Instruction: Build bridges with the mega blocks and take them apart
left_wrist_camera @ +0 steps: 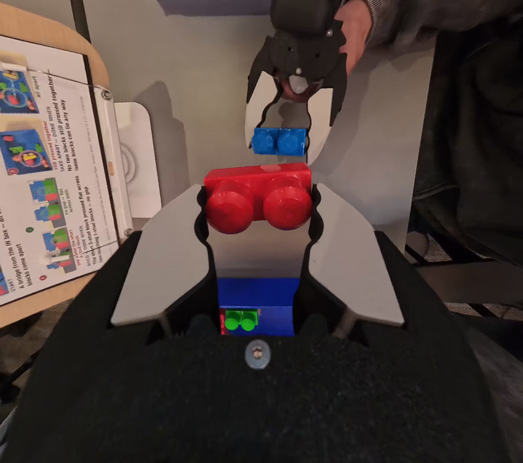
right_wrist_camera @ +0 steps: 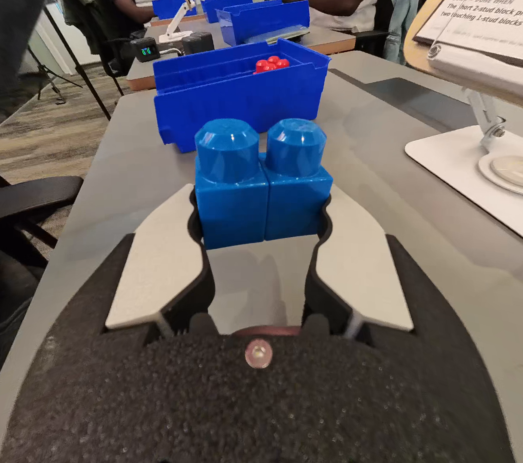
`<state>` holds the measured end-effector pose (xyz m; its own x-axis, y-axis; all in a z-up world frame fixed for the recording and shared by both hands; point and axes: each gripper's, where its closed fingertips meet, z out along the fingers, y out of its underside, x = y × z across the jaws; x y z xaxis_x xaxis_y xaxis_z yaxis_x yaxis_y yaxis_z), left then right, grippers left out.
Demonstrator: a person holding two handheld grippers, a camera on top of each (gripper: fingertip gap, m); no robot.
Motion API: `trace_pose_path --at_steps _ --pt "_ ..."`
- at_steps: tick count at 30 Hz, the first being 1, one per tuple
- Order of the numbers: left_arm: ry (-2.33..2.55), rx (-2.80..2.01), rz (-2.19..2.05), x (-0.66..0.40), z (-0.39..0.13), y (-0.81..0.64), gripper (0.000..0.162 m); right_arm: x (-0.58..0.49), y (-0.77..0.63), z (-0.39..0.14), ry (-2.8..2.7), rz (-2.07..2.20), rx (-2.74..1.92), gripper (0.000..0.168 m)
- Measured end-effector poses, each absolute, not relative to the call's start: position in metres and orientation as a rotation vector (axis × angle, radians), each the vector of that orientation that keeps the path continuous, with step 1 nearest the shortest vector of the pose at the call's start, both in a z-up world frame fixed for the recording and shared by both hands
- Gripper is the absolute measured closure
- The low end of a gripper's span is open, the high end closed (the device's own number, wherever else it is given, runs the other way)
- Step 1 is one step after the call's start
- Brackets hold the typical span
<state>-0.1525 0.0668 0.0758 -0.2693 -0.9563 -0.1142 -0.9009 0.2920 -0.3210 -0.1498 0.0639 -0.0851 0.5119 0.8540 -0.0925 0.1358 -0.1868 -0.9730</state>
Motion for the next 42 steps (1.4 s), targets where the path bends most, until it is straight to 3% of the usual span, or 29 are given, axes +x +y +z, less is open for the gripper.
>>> trace_pose_path --at_steps 6,8,15,21,26,32,42 --pt "2.09 -1.686 -0.289 -0.158 0.046 0.059 0.093 -0.142 0.056 -0.074 -0.826 0.766 -1.621 0.087" --pt "1.861 -1.66 -0.226 -0.163 0.019 0.064 0.093 -0.131 0.048 -0.07 -0.801 0.7 -1.611 0.087" --pt "1.043 -1.796 -0.603 -0.191 -0.065 0.043 0.093 -0.111 0.033 -0.068 -0.756 0.608 -1.606 0.087" --pt "1.074 -1.674 -0.705 -0.202 -0.095 0.012 0.093 -0.093 0.032 -0.045 -0.767 0.515 -1.666 0.087" --pt "1.111 -1.645 -0.723 -0.198 -0.095 0.01 0.093 0.014 0.018 -0.009 -0.676 0.215 -1.951 0.087" --pt "1.167 -1.652 -0.705 -0.196 -0.104 0.001 0.093 0.175 -0.032 -0.066 -0.715 -0.209 -2.576 0.087" --pt "1.267 -1.624 -0.729 -0.174 -0.108 -0.012 0.093 0.232 -0.052 -0.142 -1.052 -0.461 -3.138 0.087"
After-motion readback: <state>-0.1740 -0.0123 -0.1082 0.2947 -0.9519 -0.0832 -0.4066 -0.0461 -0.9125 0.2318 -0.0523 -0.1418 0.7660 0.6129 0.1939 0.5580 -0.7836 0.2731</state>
